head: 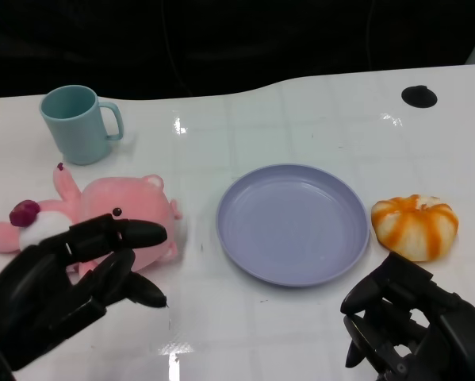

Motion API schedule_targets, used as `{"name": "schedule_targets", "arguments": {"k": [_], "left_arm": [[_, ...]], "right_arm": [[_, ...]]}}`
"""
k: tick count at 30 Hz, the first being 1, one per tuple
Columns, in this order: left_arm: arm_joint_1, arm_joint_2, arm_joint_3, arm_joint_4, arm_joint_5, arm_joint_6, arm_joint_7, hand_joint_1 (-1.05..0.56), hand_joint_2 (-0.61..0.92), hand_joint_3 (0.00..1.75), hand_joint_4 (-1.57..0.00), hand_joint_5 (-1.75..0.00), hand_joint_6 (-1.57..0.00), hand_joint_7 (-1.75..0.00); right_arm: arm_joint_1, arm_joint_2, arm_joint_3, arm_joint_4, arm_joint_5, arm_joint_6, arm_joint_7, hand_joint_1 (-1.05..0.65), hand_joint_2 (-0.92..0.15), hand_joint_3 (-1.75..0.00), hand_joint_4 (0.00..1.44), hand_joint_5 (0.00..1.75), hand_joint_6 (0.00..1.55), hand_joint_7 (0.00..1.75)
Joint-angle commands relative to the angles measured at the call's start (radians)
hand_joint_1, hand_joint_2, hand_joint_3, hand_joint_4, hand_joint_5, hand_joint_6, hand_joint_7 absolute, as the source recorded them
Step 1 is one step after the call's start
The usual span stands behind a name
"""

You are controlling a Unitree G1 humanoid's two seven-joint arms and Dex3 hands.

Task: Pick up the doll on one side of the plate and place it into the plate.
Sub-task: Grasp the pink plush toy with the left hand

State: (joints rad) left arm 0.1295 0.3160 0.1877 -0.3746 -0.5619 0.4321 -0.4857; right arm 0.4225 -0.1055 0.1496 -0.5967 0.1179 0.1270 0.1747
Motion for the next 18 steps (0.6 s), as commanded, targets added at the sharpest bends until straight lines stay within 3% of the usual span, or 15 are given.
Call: {"name": "schedule_targets", "arguments": {"k": [1,6,12,18], "left_arm": [[-0.017,0.057,-0.011,0.005,0.101,-0.131,-0.046,-0.50,0.92,0.11,-0.40,-0.94,-0.52,-0.27],[-0.039,0.130,-0.019,0.027,0.296,-0.304,-0.038,-0.59,0.92,0.09,-0.30,-0.83,-0.45,-0.16],[-0.072,0.230,-0.008,0.016,0.527,-0.376,0.011,-0.59,0.92,0.03,-0.19,-0.66,-0.37,-0.05],[-0.112,0.279,-0.024,0.013,0.723,-0.385,0.080,-0.60,0.89,0.00,-0.15,-0.58,-0.35,-0.02]], "right_arm": [[-0.006,-0.002,-0.011,0.013,0.003,-0.010,-0.001,-0.36,-0.92,-0.52,0.60,1.70,0.50,1.56],[-0.010,-0.003,-0.011,0.023,0.001,-0.019,0.001,-0.36,-0.92,-0.52,0.60,1.70,0.50,1.56],[-0.009,-0.006,-0.017,0.026,0.009,-0.022,0.006,-0.37,-0.92,-0.51,0.60,1.70,0.50,1.56],[-0.005,-0.009,-0.021,0.025,0.011,-0.025,0.013,-0.37,-0.92,-0.52,0.60,1.69,0.50,1.55]]}}
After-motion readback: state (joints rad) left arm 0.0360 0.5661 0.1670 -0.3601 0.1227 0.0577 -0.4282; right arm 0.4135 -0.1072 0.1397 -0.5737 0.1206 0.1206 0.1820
